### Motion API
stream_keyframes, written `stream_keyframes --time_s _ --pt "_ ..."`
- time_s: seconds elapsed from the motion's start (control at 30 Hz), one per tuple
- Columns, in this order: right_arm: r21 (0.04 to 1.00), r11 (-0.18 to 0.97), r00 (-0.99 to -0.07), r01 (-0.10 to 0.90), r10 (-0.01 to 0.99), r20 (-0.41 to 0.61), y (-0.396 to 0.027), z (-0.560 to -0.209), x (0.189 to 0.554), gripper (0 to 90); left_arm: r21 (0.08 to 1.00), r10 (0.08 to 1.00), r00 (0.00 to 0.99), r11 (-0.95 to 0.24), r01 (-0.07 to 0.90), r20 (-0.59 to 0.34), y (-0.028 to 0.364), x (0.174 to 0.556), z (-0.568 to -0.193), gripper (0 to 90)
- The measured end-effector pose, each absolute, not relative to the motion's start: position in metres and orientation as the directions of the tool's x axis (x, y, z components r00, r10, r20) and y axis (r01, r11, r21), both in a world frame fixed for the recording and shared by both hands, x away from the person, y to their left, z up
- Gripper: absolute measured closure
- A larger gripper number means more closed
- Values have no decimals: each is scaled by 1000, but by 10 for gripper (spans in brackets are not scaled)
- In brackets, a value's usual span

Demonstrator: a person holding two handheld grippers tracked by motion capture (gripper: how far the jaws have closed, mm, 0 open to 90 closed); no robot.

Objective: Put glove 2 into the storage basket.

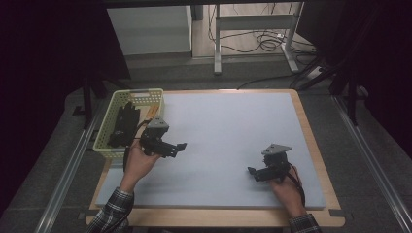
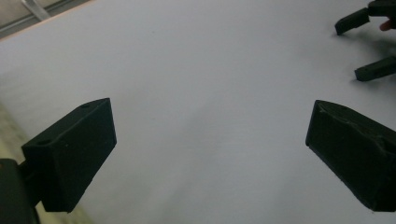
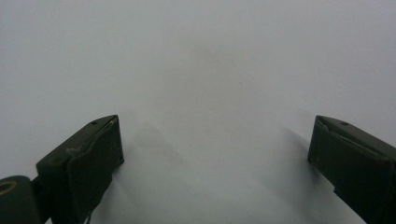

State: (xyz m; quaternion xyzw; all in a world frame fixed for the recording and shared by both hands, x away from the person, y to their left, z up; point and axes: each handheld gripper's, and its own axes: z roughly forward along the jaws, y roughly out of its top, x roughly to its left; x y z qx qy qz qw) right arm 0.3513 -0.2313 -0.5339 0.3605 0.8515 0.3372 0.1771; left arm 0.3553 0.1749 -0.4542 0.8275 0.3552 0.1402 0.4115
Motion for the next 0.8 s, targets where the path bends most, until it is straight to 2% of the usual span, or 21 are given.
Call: stream_keyframes --time_s 0.8 --pt "702 513 -677 495 734 -59 -231 -534 351 29 782 648 756 -425 456 -88 152 330 -500 20"
